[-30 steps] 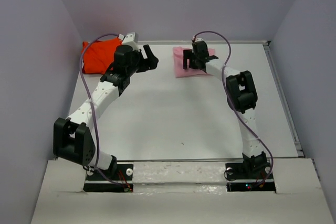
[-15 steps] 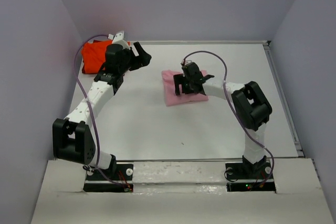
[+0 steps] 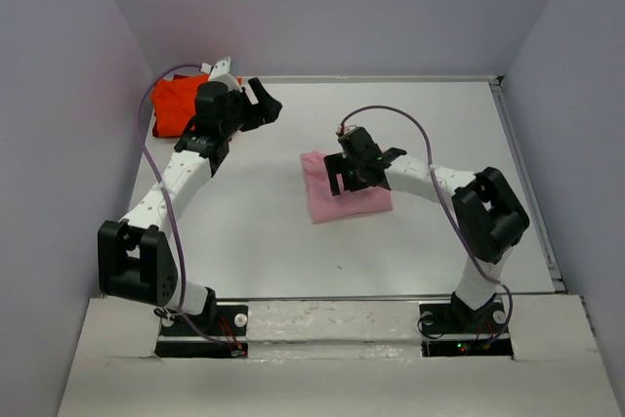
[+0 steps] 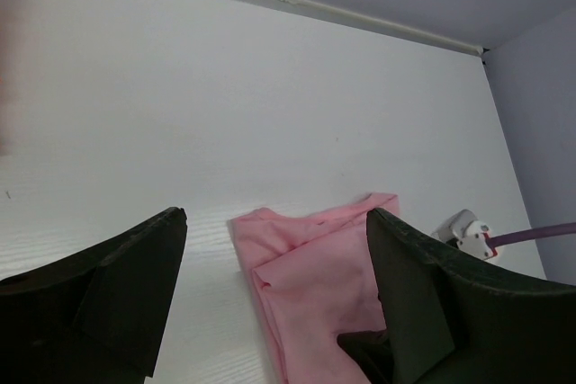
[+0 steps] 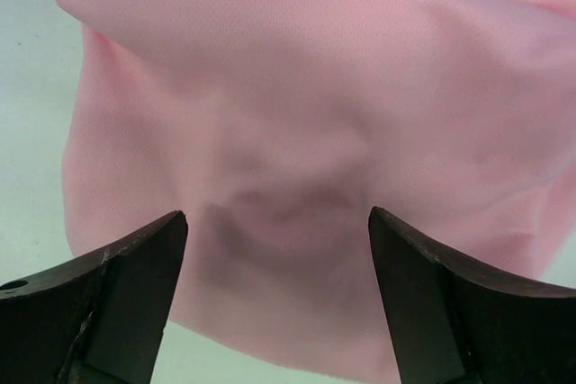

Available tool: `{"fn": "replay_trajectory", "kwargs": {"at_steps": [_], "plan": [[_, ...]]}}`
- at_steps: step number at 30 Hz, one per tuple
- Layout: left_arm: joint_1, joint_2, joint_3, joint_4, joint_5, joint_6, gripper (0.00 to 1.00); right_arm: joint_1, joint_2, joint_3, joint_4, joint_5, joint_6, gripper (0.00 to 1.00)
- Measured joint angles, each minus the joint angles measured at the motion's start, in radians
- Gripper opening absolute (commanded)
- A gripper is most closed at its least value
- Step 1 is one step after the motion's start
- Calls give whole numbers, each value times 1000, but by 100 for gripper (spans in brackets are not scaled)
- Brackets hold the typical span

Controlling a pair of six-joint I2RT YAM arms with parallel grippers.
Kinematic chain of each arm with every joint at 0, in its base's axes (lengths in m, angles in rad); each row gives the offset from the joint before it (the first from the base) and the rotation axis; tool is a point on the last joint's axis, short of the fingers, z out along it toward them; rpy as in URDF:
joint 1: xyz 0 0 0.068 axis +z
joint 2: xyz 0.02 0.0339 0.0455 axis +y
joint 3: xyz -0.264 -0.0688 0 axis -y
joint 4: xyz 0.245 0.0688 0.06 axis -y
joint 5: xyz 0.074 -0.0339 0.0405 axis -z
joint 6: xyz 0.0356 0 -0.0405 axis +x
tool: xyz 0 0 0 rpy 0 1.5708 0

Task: Fold and stack the t-shirts
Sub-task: Move the square-folded T-shirt to the center of the board, then pick up the square-folded T-shirt from the center of the board.

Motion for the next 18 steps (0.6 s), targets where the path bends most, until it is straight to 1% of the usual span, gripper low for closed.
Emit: {"fn": "replay_trajectory", "kwargs": {"at_steps": [4,6,10,13,18], "plan": [[0,0,-2,0,1,0,90,37,-62,72,-94,79,-73,88],[0,0,-4,2,1,0,90,87,-130,126,-142,137,-129,88],[0,1,-13,8,6,-1,90,172,-212,159,-173,213,-208,89],[0,4,-14,9,19,-7,90,256,-249,122,-190,298,-287,91],[0,17,-14,26,52,-23,90,352,-231,-19,-186,419,-401,92]]}}
